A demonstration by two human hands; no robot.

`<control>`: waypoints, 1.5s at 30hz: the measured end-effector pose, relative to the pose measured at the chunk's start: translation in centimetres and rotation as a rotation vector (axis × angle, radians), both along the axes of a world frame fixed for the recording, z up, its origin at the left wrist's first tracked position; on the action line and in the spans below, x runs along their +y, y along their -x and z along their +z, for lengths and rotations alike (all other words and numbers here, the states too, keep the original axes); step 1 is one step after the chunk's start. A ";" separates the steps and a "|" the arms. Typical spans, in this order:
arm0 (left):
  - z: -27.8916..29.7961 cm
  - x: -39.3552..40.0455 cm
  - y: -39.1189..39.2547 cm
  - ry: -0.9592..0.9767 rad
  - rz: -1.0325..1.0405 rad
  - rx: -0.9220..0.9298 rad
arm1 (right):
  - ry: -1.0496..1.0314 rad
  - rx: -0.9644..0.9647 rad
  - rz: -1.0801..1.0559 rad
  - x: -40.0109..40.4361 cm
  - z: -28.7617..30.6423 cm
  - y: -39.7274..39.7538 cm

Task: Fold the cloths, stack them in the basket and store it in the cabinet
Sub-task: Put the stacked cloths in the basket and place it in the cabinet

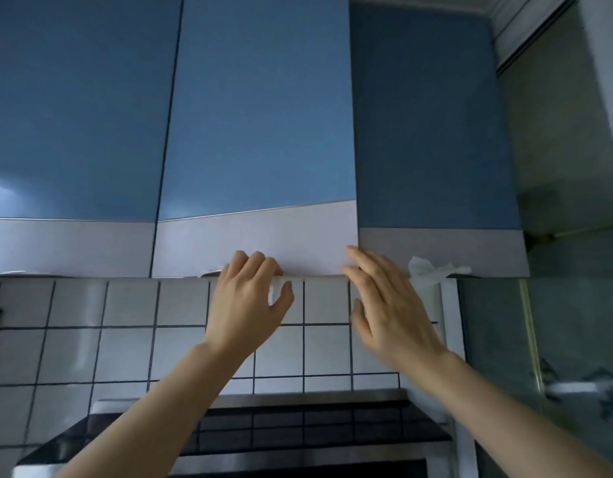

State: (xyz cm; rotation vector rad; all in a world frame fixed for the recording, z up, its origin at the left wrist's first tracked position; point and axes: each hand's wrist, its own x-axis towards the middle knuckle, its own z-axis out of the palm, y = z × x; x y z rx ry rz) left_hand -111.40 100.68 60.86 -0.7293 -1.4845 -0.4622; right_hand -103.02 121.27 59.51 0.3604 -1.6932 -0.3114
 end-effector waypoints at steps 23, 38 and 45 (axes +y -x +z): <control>-1.3 6.2 9.0 -0.018 0.207 0.098 | 0.097 -0.010 -0.024 6.5 -0.8 14.1; -1.7 6.7 8.7 0.021 0.269 0.027 | 0.115 -0.061 -0.114 5.8 -0.9 13.9; -3.1 5.4 6.1 0.162 0.243 -0.202 | 0.184 -0.179 -0.080 4.6 -0.1 11.0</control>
